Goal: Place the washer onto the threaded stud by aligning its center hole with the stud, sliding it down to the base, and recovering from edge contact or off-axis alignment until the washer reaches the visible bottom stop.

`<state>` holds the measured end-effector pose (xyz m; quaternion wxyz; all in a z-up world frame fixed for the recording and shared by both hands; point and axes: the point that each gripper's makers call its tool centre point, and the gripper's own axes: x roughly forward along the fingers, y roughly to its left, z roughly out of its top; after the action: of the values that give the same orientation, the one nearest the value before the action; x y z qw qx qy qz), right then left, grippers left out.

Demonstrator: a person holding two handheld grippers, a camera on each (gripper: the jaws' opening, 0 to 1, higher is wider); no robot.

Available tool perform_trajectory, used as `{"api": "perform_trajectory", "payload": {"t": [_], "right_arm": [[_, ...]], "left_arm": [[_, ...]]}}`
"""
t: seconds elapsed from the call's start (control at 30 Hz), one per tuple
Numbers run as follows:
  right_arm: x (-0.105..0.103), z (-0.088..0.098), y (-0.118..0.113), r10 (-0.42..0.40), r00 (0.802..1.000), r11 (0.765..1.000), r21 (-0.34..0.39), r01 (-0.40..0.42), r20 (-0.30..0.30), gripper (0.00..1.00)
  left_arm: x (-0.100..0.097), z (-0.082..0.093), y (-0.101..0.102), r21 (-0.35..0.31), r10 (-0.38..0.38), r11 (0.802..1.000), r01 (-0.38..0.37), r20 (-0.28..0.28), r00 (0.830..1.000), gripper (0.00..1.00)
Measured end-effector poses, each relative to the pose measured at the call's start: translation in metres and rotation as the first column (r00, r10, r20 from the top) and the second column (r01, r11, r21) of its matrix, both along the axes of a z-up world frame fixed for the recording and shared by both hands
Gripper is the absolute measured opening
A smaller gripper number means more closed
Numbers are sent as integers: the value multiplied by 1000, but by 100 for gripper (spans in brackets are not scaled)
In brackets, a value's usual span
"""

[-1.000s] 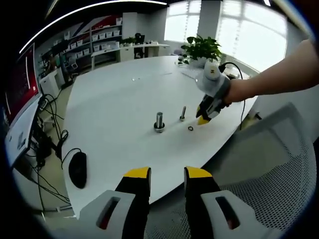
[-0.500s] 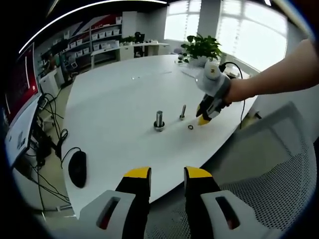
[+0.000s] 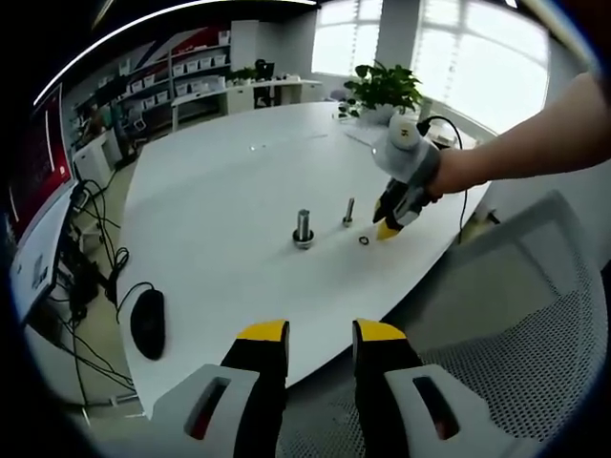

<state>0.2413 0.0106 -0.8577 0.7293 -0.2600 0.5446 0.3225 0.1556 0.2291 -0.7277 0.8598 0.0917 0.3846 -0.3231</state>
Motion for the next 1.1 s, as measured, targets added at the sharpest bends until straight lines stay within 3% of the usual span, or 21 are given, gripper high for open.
{"api": "perform_trajectory", "payload": {"t": [1.1], "right_arm": [[1,-9,18,6,1000,999,52,-6,11,27]], "left_arm": [[-1,-2,1,2,7,1000,-7,-11,1000,24]]}}
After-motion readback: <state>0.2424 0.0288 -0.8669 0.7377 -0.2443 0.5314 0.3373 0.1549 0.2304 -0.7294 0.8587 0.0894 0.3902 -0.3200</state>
